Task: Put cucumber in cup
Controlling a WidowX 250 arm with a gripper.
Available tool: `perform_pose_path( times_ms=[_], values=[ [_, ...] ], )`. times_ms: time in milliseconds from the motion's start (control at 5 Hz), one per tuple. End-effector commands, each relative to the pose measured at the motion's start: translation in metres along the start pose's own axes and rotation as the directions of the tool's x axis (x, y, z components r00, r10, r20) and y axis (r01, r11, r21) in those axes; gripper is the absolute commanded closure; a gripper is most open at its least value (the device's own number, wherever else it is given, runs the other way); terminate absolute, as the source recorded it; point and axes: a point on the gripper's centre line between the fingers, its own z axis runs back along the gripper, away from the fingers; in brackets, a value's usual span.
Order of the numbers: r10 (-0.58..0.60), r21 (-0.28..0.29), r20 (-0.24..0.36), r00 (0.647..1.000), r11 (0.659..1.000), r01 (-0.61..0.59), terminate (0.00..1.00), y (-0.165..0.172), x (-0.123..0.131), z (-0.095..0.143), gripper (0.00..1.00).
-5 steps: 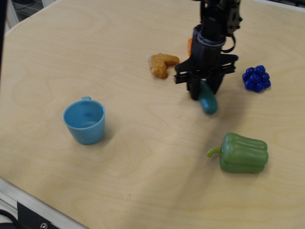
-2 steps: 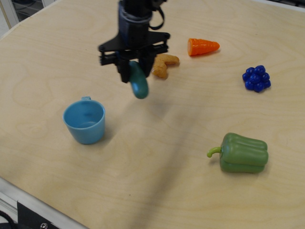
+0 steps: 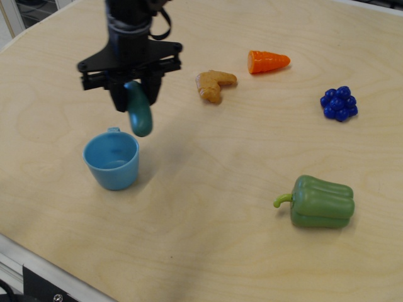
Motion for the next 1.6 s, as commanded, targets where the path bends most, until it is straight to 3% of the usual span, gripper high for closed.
perform_pose_path(
  times_ms=[0,600,800,1400],
  values=[
    [0.044,0.026,0.074,0.996,0.999,-0.046,0.0,0.023,0.014,0.001,1.0],
    [0.016,0.044,0.038,0.999,0.999,-0.017,0.0,0.021,0.005,-0.017,1.0],
    [0.047,0.03,0.03,0.998,0.998,-0.048,0.0,0.024,0.003,-0.007,0.0],
    [0.101,-0.016,-0.005,0.995,0.995,-0.101,0.0,0.031,0.008,0.023,0.0]
  ],
)
